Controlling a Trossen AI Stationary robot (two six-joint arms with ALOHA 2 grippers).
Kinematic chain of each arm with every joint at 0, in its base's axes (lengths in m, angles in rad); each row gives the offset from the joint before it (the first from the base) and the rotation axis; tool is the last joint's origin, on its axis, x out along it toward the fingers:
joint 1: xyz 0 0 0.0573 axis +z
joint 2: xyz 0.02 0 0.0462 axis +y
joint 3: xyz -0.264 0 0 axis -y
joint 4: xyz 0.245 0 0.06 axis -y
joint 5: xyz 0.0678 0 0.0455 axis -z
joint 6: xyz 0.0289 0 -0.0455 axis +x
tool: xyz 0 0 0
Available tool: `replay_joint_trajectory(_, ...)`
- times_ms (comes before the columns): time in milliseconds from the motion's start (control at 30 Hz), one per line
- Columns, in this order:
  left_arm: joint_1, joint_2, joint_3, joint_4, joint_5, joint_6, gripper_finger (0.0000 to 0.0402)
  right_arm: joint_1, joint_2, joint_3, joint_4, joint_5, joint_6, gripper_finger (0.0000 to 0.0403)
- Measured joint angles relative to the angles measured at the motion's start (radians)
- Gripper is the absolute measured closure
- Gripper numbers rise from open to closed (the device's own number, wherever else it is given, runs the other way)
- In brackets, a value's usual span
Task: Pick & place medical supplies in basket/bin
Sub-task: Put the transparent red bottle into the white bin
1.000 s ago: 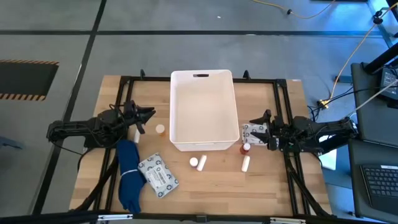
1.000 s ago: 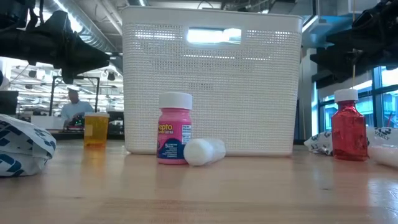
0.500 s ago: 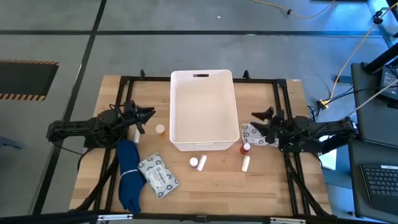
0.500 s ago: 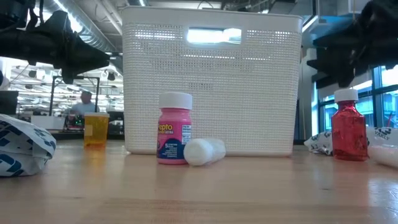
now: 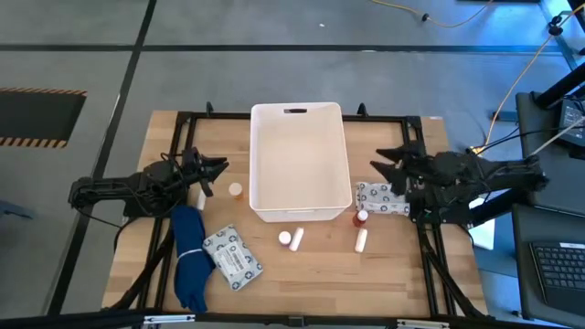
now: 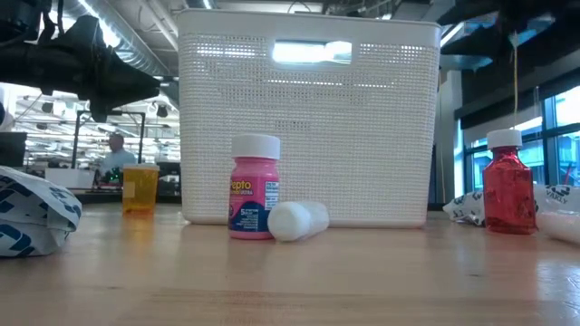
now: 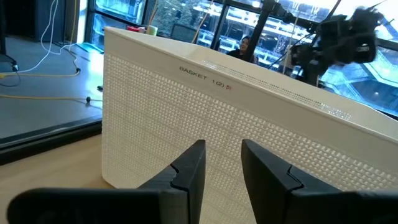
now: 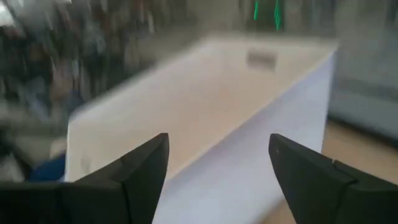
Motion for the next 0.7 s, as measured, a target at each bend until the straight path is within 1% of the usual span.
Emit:
replay_joint_trajectory(67, 0.000, 0.000, 0.000, 0.000, -0.019, -0.001, 0.0304, 0.004, 0.124, 0.130, -0.176, -0.121, 0.069, 0.0137)
replay_joint_trajectory(167, 0.000, 0.000, 0.000, 0.000, -0.027, 0.000, 0.0304, 0.036, 0.301, 0.298, -0.389, -0.289, 0.137, 0.0143)
replay_joint_trajectory(233, 0.000, 0.000, 0.000, 0.000, -0.028, -0.001, 0.0304, 0.069, 0.407, 0.390, -0.508, -0.373, 0.134, 0.0146)
replay_joint_trajectory(300, 0.000, 0.000, 0.000, 0.000, -0.029, 0.000, 0.0304, 0.103, 0.501, 0.464, -0.629, -0.431, 0.113, 0.0150)
replay_joint_trajectory(367, 0.000, 0.000, 0.000, 0.000, -0.029, -0.001, 0.0304, 0.143, 0.581, 0.525, -0.721, -0.440, 0.097, 0.0154)
replay_joint_trajectory(467, 0.000, 0.000, 0.000, 0.000, -0.029, 0.000, 0.0304, 0.210, 0.671, 0.572, -0.760, -0.434, 0.008, 0.0160)
replay_joint_trajectory(600, 0.000, 0.000, 0.000, 0.000, -0.029, -0.001, 0.0304, 0.278, 0.762, 0.579, -0.753, -0.407, -0.068, 0.0165)
replay_joint_trajectory(700, 0.000, 0.000, 0.000, 0.000, -0.029, -0.001, 0.0304, 0.306, 0.804, 0.551, -0.754, -0.380, -0.049, 0.0167)
